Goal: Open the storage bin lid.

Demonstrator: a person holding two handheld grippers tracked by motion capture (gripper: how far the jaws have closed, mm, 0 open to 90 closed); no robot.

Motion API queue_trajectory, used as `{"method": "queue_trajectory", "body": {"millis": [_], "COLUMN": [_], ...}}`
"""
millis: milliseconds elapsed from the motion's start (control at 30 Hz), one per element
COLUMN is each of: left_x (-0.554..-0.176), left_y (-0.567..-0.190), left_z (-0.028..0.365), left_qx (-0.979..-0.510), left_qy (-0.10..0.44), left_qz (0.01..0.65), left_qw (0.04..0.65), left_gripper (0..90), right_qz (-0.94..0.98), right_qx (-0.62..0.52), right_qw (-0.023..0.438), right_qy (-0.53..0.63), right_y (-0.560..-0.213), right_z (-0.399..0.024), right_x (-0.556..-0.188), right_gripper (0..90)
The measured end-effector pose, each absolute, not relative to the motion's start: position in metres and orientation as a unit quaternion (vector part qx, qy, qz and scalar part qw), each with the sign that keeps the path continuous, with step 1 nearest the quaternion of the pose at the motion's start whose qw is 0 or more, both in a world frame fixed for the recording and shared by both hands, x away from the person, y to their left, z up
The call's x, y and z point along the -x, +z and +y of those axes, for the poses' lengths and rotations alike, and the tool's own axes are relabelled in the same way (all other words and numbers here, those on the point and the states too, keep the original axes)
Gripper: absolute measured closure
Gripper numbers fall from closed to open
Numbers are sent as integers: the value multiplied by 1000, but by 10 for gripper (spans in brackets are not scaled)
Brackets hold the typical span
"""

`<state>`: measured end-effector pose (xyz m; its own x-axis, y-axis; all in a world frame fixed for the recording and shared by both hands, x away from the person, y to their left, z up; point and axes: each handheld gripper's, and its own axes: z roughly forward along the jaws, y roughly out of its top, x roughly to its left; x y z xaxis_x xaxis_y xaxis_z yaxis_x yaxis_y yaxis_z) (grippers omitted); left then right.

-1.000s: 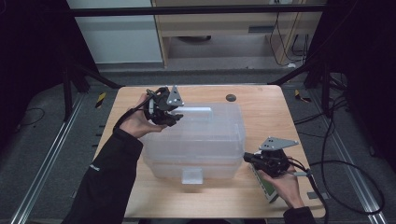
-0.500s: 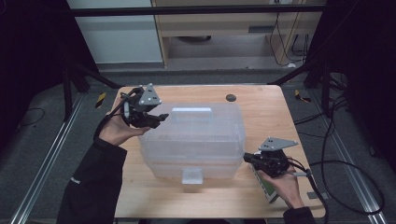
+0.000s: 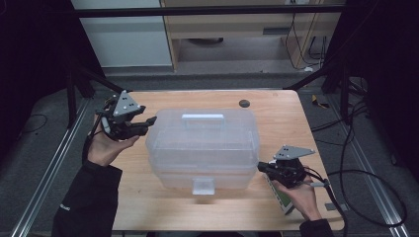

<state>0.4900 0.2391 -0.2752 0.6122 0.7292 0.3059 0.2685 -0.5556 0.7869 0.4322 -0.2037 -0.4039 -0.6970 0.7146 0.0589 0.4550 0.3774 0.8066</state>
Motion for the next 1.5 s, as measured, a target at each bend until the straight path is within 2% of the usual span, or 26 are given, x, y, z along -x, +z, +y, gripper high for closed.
{"method": "queue_trajectory", "body": {"millis": [167,567,1067,1500], "left_x": [-483,-463,-449,-444], "left_y": [-282,-303,-351,-381], "left_z": [252,283,295,289], "left_qx": [-810,-762,-750,-762], "left_qy": [339,351,337,303], "left_qz": [319,364,401,410], "left_qw": [357,405,404,399], "left_gripper": [520,607,698,762], "right_qz": [817,817,818,819], "right_qx": [-358,-358,-357,-357], "right_qw": [152,154,154,154], "right_qy": [426,425,423,422], "right_y": [-404,-404,-404,-404], "right_z": [-203,-203,-203,-203], "right_x": [-432,-432,-432,-432], "right_gripper": [900,900,900,900]}}
